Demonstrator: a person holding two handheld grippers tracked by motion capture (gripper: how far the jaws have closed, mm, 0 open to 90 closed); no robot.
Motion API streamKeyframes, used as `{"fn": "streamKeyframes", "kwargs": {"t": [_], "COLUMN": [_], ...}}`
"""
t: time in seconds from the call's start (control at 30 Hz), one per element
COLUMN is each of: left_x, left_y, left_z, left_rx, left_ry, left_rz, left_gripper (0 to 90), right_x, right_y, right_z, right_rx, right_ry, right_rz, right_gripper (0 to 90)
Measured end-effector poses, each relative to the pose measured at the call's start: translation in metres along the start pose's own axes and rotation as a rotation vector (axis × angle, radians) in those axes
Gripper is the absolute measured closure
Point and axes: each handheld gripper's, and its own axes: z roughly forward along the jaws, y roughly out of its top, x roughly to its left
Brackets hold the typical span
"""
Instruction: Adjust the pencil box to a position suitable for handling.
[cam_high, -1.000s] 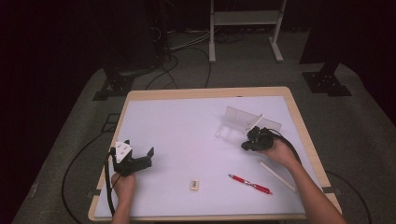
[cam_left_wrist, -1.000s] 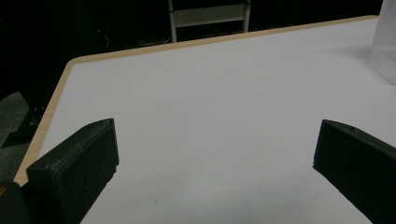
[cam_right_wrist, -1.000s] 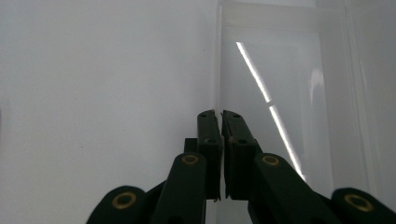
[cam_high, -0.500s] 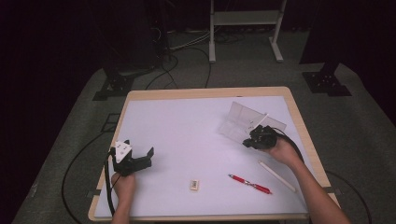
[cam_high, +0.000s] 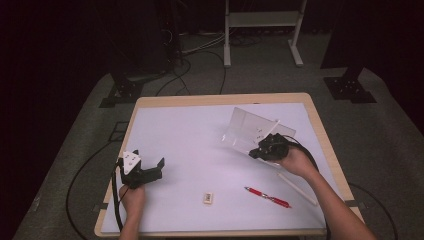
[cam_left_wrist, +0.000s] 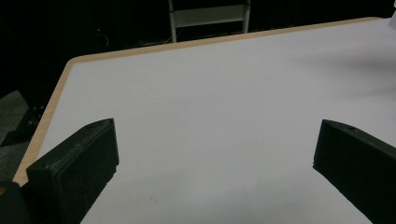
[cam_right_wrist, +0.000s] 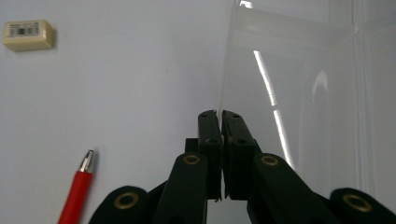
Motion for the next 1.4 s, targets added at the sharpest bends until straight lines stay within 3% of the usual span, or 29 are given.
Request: {"fn": "streamKeyframes", "kwargs": {"t": [0.67,1.03,1.23,1.33,1.4], "left_x": [0.001,0.001,0.001,0.001,0.001], "left_y": [0.000,0.000,0.000,0.000,0.000], "left_z": [0.000,0.000,0.000,0.000,0.000], "left_rx": [-0.004,-0.003,-0.001,0.000,-0.001], "left_ry": [0.002,0.002,0.003,0.002,0.001], "left_rz": [-0.013,-0.015,-0.009,-0.010,-0.008], "left_gripper": [0.0,0.0,0.0,0.0,0.0], "right_x": [0.030,0.037,0.038,0.038,0.037], "right_y": [0.035,0.035,0.032,0.031,0.031], "right_z": [0.036,0.065,0.071,0.071,0.067], "right_rx": [0.010,0.061,0.055,0.047,0.020], "right_ry": [0.134,0.205,0.220,0.223,0.215], "right_rz": [-0.081,-0.092,-0.076,-0.067,-0.046], "right_gripper": [86.8,86.7,86.4,84.4,69.9]}}
